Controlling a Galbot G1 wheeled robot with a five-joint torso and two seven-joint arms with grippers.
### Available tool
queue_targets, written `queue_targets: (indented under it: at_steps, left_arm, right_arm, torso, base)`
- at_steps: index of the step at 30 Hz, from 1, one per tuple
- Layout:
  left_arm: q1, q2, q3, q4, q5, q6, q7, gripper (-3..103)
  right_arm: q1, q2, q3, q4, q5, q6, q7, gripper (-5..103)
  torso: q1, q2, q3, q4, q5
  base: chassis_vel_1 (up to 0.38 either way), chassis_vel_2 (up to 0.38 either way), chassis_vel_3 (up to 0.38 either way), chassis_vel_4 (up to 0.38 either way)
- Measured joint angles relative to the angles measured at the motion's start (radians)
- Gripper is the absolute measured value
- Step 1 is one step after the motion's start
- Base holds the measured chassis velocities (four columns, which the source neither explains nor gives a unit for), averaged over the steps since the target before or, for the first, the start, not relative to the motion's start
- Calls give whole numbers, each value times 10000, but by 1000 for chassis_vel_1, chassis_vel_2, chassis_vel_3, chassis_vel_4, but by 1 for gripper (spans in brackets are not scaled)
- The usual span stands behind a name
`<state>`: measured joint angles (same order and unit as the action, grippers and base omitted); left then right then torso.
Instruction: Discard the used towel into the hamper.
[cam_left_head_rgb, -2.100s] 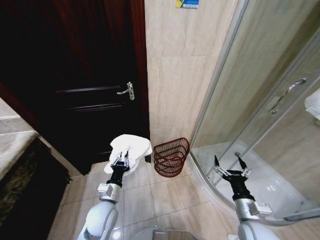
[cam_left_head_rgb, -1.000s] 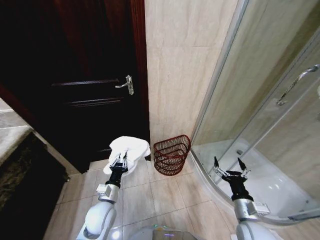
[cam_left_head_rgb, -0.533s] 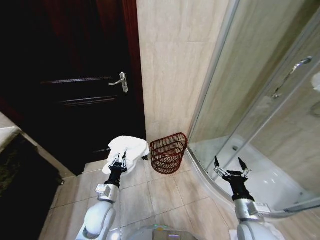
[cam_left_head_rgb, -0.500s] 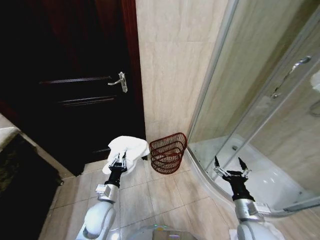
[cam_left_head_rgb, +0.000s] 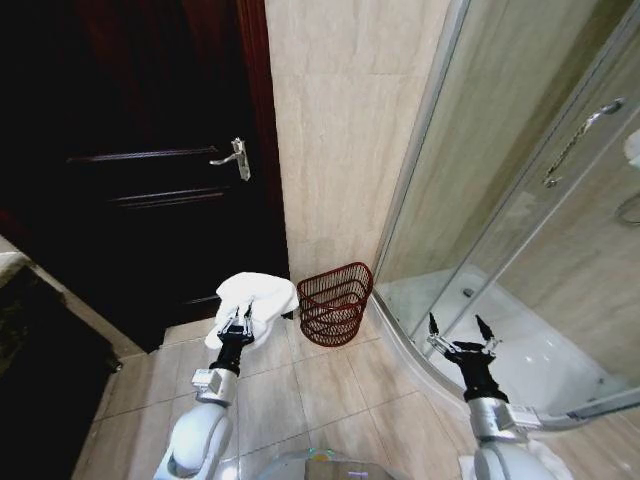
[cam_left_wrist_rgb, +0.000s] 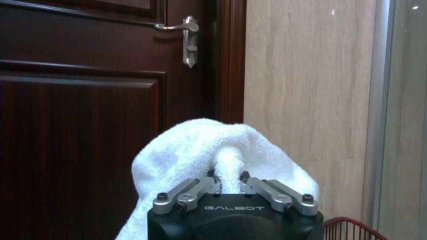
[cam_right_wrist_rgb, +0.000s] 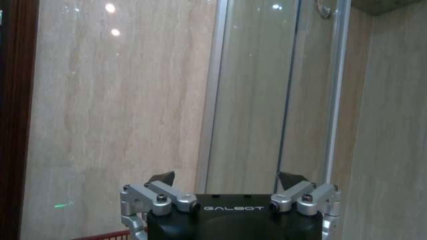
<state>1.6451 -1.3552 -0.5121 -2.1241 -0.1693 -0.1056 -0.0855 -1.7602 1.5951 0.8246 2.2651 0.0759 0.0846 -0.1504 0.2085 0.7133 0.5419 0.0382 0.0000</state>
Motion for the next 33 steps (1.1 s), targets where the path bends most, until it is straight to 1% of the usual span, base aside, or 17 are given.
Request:
queue_targets:
  at_steps: [6, 11, 16, 21, 27, 31, 33]
  left_arm:
    - [-51, -6, 21, 0, 6, 24, -30, 10]
    - [-76, 14, 78, -1, -30, 22, -6, 10]
    - [-209, 18, 147, 46, -118, -21, -239, 10]
    - [-281, 72, 147, 91, -142, -25, -243, 10]
    - [-381, 89, 154, 279, -80, -72, -208, 10]
    - [-398, 93, 136, 302, -76, -85, -196, 10]
    - [-416, 118, 97, 306, -99, -92, -188, 10]
  right_arm:
    - [-8, -1, -5, -37, 20, 23, -22, 100]
    - [-6, 37, -40, -64, 18, 41, -29, 100]
    - [-33, 99, -39, -71, -28, 77, -44, 100]
    - [-43, 120, -38, -71, -53, 80, -49, 100]
    - [-16, 125, -20, -21, -73, 75, -11, 100]
    - [-16, 126, -15, -21, -85, 74, -8, 100]
    - [-16, 128, -19, -15, -99, 74, -7, 100]
  torso:
    - [-91, -210, -117, 0, 0]
    - [-208, -472, -262, 1, 0]
    - [-300, -708, -407, 0, 0]
    - [-360, -861, -500, 0, 0]
    - [-500, -1186, -686, 1, -1]
    - [-540, -1278, -739, 0, 0]
    - [-585, -1387, -802, 1, 0]
  base:
    - [0, 0, 0, 0]
    - [0, 0, 0, 0]
    - [0, 0, 0, 0]
    - [0, 0, 0, 0]
    - [0, 0, 0, 0]
    - [0, 0, 0, 0]
    - [0, 0, 0, 0]
